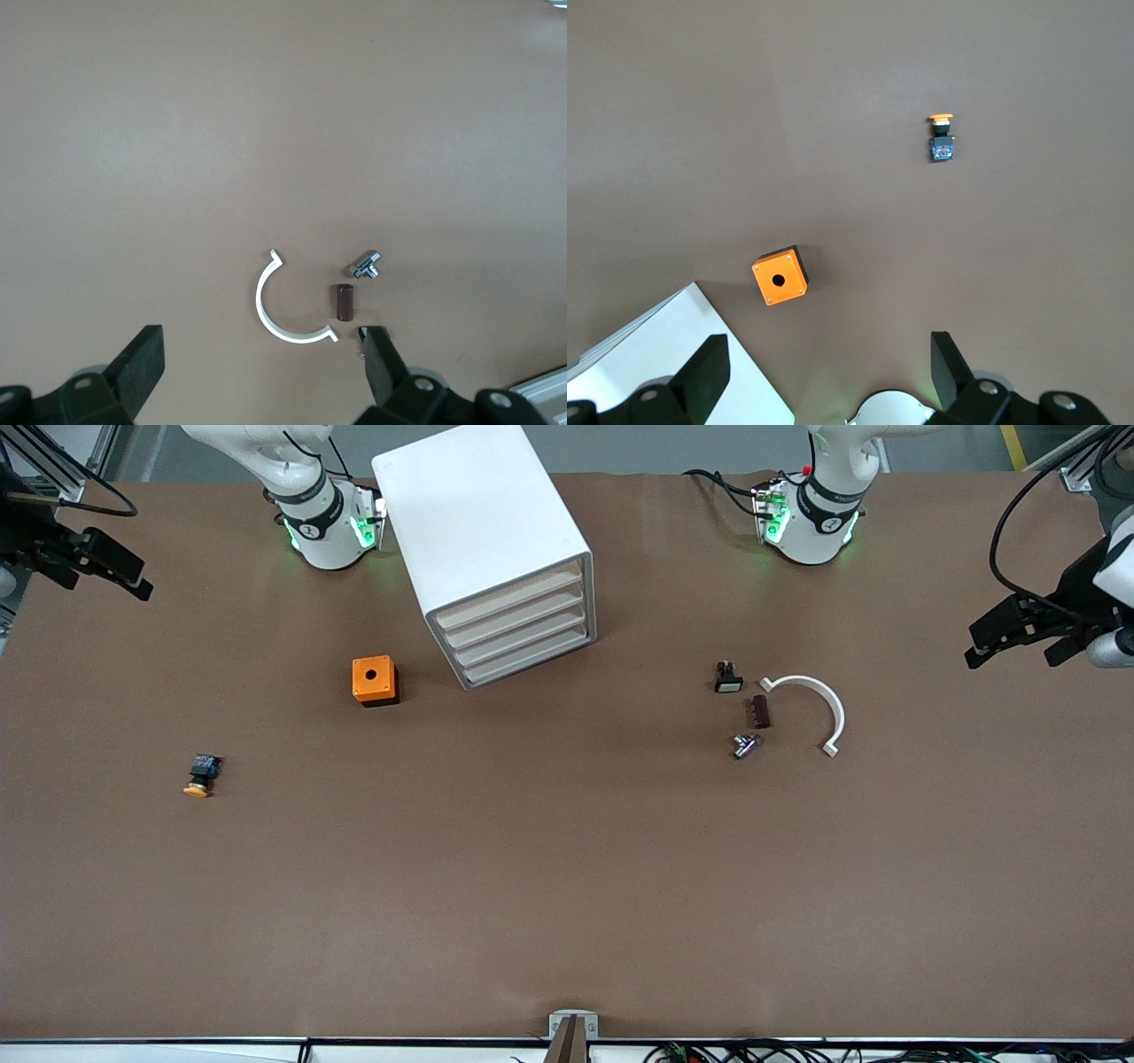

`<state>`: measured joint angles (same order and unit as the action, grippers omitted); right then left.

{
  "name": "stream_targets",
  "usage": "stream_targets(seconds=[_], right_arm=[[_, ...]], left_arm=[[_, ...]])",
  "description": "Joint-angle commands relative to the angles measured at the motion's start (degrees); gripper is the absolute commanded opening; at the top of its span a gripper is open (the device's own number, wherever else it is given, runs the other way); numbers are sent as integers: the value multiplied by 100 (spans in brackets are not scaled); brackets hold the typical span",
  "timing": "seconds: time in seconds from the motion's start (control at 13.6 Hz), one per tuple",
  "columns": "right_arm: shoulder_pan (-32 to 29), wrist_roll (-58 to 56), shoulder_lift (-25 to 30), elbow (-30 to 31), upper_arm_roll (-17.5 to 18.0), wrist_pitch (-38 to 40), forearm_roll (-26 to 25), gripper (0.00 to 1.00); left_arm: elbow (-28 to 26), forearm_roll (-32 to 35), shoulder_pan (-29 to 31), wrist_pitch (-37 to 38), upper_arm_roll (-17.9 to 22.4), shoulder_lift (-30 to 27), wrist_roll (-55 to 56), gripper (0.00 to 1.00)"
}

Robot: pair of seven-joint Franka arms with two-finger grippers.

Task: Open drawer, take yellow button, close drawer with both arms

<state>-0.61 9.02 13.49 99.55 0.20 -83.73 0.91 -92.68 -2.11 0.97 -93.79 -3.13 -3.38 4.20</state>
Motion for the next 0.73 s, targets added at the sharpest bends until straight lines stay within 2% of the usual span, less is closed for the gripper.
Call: stream_targets(seconds=[0.0,0.15,0.66], right_arm=[[140,-216,136,-14,-20,120,59,100],[140,-619,197,-23,-55,120,58,100],[140,-946,180,-93,-55,-3,41,100]], left_arm=[[163,131,-44,150,-12,48,20,100],[172,131,-53,159,-38,48,20,100],[321,140,-44,493,-56,56,11,100]])
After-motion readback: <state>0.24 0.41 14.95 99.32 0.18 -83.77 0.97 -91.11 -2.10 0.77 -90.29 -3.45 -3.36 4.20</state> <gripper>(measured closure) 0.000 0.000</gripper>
